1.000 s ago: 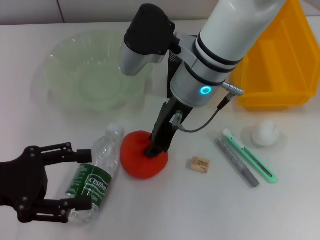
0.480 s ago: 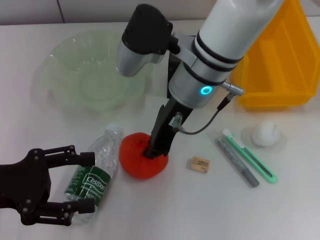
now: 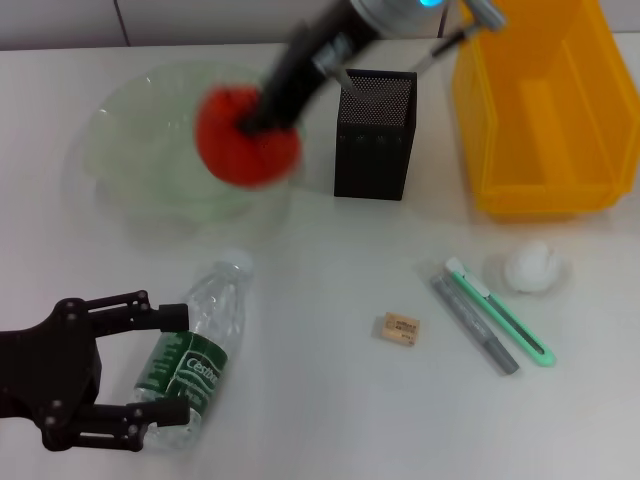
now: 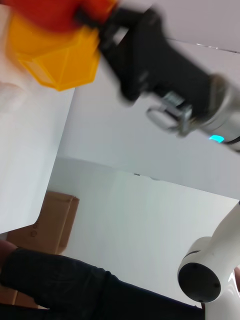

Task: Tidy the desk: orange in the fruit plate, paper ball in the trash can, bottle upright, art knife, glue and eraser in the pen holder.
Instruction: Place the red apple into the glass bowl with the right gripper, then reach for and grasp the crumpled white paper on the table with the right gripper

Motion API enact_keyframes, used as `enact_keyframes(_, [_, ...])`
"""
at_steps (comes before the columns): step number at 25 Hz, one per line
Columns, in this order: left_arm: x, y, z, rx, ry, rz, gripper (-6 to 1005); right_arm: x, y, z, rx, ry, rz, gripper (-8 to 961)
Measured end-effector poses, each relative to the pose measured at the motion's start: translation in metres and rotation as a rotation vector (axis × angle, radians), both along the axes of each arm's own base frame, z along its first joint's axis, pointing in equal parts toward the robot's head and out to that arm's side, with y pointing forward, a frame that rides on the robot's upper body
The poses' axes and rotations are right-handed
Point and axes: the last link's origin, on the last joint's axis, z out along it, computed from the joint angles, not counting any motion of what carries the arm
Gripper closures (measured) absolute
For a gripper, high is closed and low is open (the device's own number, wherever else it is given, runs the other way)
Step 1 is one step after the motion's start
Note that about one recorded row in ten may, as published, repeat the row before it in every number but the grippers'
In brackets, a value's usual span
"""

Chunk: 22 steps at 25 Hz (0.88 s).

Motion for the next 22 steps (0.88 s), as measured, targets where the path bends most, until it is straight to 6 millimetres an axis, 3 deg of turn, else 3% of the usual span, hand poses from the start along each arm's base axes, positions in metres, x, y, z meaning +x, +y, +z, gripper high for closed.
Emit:
enact_keyframes(9, [0.000, 0.000, -0.004, -0.001, -0.014, -0.005, 172, -0.021, 0.036, -0.033, 0.261, 0.126, 0.132, 880])
enact_keyframes(13, [-0.003, -0.002, -0.006, 0.002, -0.021, 0.001, 173, -0.021, 0.037, -0.033, 0.270, 0.128, 0.137, 857])
enact_keyframes(20, [-0.006, -0.002, -0.005, 0.012, -0.015, 0.006, 174, -0.007, 0.025, -0.014, 0.207, 0.120, 0.097, 568])
enact_keyframes(21, [-0.006, -0.002, -0.004, 0.012, -0.013, 0.007, 175, 0.000, 0.018, 0.002, 0.167, 0.095, 0.050, 530])
enact_keyframes(22, [-0.006, -0.002, -0.004, 0.012, -0.012, 0.008, 175, 0.000, 0.018, 0.002, 0.167, 0.095, 0.050, 492])
